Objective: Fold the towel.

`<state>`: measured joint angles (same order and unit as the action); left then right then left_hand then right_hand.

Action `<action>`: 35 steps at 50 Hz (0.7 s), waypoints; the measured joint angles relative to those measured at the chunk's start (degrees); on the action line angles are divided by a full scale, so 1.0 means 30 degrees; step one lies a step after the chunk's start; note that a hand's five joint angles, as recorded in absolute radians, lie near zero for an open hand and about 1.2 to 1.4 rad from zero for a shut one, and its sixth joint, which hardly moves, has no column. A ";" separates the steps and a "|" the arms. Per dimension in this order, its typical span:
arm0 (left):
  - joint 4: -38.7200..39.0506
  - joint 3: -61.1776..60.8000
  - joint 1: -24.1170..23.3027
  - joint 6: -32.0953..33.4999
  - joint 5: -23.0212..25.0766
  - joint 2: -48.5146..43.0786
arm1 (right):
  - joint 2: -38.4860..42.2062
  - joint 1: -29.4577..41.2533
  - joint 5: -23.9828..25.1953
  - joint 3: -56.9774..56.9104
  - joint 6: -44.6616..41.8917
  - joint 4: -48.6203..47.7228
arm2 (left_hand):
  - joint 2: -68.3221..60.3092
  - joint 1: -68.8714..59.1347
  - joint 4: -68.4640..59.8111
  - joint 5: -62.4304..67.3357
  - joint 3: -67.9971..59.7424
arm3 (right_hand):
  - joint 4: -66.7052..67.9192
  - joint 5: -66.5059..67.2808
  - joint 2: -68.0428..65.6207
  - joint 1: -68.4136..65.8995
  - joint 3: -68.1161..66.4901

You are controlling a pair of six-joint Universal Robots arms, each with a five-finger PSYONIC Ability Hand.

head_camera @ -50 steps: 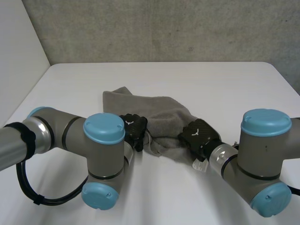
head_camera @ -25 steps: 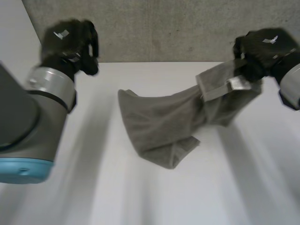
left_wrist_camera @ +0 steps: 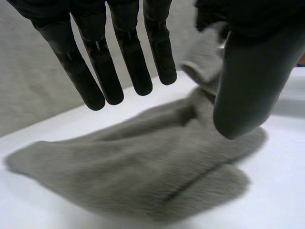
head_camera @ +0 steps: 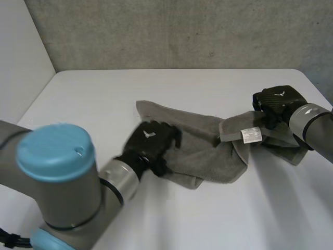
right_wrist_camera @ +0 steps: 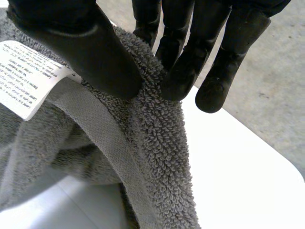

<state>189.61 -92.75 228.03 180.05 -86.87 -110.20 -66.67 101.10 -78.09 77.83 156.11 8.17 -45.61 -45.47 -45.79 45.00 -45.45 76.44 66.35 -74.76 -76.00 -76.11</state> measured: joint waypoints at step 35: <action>-0.0840 0.9224 -0.1363 0.0417 -0.3986 -0.9690 | 0.0392 -0.1478 -0.1914 0.0187 0.0202 -0.1972 | -1.2970 -1.2377 -1.3297 1.2980 -1.3367 | 0.0000 0.0002 0.0000 -0.0002 0.0000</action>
<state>187.09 -65.08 223.94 181.31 -98.83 -139.28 -65.49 96.66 -83.83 78.40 156.71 2.26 -84.52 -82.60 -85.68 83.94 -85.55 76.44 66.36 -74.76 -76.01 -76.11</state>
